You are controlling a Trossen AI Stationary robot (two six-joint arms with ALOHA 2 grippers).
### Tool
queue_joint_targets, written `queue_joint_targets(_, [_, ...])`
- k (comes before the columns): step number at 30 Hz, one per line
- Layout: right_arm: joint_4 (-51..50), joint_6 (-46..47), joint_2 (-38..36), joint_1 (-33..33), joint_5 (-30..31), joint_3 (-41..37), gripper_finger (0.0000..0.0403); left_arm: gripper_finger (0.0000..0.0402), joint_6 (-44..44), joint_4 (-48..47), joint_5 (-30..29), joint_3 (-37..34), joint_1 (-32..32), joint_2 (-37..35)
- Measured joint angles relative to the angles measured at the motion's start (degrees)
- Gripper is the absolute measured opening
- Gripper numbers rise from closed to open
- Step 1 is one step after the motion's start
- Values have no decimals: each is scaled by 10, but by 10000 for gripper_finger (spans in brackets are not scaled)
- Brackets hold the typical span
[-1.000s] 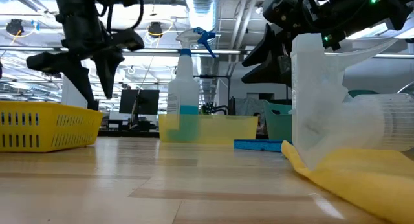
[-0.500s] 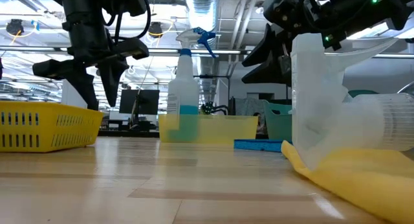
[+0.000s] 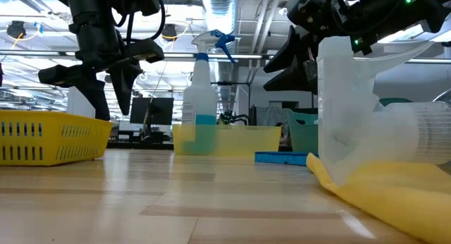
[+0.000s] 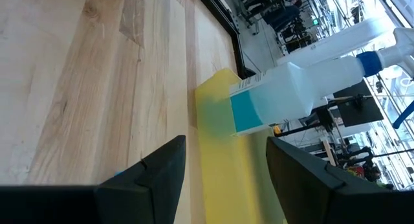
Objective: Pick & Place Kitchen Items
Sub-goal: Put the transparent spray bottle into the top yellow bin
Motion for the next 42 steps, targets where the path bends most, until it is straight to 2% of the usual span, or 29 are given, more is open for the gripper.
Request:
queue_joint_targets(6, [-3, 0, 0, 0, 0, 0, 205, 140, 0, -21, -4, 0, 0, 0])
queue_joint_targets(18, [-6, -3, 0, 0, 2, 0, 205, 140, 6, 10, 6, 0, 0, 23])
queue_joint_targets(28, [-4, -9, 0, 0, 2, 0, 205, 140, 17, 1, 6, 0, 2, 19])
queue_joint_targets(36, [-7, 17, -27, 0, 18, 0, 205, 140, 47, -6, -6, 0, 3, -47])
queue_joint_targets(42, [-17, 58, -94, 0, 16, 0, 205, 140, 144, 15, -54, 0, -6, -127])
